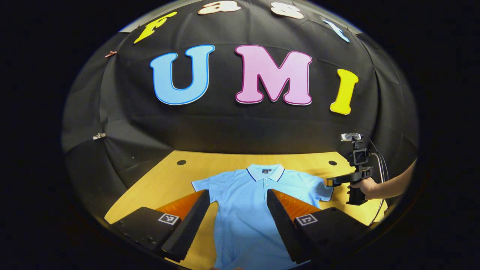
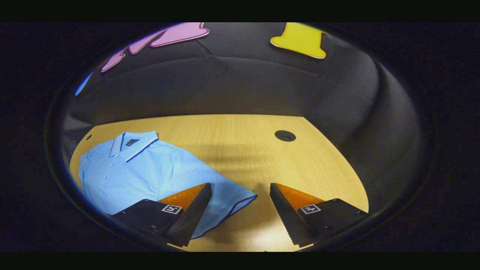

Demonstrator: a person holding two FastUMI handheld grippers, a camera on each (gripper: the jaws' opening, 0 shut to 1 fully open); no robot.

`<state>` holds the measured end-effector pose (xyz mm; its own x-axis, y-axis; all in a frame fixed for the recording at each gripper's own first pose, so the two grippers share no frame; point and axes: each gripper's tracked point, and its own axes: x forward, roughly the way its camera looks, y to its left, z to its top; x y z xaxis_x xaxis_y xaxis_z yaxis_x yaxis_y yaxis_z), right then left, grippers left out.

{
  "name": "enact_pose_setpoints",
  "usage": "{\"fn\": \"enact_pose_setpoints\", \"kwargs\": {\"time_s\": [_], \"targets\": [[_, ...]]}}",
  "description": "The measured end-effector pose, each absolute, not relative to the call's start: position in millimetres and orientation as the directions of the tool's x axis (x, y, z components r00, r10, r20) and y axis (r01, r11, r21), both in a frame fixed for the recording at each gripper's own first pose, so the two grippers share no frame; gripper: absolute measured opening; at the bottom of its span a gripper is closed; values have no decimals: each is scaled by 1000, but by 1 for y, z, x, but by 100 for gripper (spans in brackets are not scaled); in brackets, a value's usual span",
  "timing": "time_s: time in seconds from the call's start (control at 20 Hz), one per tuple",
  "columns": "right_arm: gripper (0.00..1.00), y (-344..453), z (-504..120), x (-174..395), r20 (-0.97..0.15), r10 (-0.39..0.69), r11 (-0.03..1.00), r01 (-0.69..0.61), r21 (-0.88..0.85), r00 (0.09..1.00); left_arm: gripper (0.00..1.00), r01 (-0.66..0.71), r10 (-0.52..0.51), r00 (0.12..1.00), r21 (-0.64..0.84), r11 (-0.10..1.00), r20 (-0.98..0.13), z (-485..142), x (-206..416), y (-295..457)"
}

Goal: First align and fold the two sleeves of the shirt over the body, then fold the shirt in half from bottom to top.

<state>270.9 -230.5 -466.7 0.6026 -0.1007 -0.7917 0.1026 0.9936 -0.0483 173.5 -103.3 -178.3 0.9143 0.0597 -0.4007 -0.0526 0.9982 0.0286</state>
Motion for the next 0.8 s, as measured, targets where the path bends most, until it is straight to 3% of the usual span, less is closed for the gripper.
{"fn": "enact_pose_setpoints", "kwargs": {"time_s": [0.15,0.25,0.3,0.4,0.5,0.7,0.75,0.8], "targets": [[93,-220,-471,274,-794,-55,995,102,9,605,97,-44,50,913,22,999,-404,-181,178,-109],[75,-219,-472,275,-796,-53,993,118,24,602,97,-40,43,916,17,999,-399,-180,181,-112],[72,-216,-472,274,-799,-50,992,124,30,599,97,-39,42,917,15,999,-398,-180,182,-112],[22,-209,-469,277,-798,-54,992,126,27,600,97,-35,36,917,10,999,-397,-180,184,-114],[9,-201,-469,278,-795,-39,993,109,34,605,97,-28,32,918,16,999,-395,-181,182,-114],[5,-185,-456,284,-777,-22,994,97,50,629,97,-17,27,921,30,999,-389,-181,177,-107],[10,-183,-447,287,-764,-26,994,94,46,645,97,-19,30,920,32,999,-390,-182,176,-104],[5,-181,-437,291,-749,-28,995,89,41,662,97,-26,36,920,31,999,-391,-184,174,-99]]}}
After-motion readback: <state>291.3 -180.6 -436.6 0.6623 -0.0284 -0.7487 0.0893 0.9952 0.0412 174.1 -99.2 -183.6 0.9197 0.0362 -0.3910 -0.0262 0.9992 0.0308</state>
